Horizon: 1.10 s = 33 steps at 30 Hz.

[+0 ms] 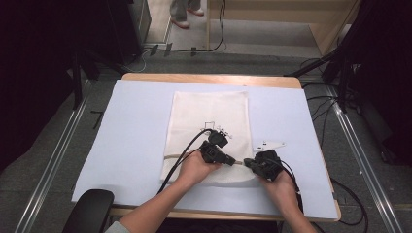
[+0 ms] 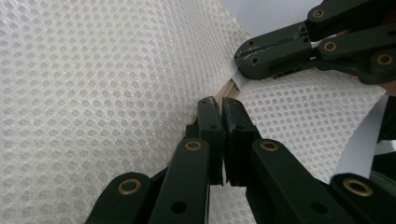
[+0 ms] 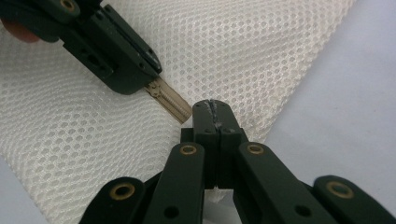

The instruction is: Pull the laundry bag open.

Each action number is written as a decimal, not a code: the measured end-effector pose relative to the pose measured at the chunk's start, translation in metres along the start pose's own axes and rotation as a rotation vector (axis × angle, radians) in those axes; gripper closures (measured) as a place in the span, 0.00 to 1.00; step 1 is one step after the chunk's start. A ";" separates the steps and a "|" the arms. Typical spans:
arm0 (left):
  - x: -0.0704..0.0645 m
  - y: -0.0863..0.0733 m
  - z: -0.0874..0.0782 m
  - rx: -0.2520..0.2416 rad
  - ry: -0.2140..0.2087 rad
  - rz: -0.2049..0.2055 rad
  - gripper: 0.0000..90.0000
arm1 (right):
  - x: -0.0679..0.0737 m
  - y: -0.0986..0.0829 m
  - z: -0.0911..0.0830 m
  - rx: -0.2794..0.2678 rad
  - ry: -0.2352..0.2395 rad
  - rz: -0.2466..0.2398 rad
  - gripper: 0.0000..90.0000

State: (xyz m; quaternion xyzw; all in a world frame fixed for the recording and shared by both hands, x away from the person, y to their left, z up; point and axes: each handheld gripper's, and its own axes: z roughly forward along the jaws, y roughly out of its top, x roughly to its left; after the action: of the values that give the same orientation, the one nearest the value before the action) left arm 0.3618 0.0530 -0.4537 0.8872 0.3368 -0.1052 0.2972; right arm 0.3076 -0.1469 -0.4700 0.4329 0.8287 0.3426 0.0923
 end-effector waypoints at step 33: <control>0.008 -0.004 -0.007 0.001 -0.004 -0.031 0.99 | 0.003 0.002 0.002 0.006 0.003 -0.014 1.00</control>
State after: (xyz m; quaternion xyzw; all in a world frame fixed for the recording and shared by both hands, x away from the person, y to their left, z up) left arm 0.3651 0.0636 -0.4525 0.8819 0.3498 -0.1115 0.2957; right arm 0.3086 -0.1430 -0.4697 0.4267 0.8328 0.3403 0.0923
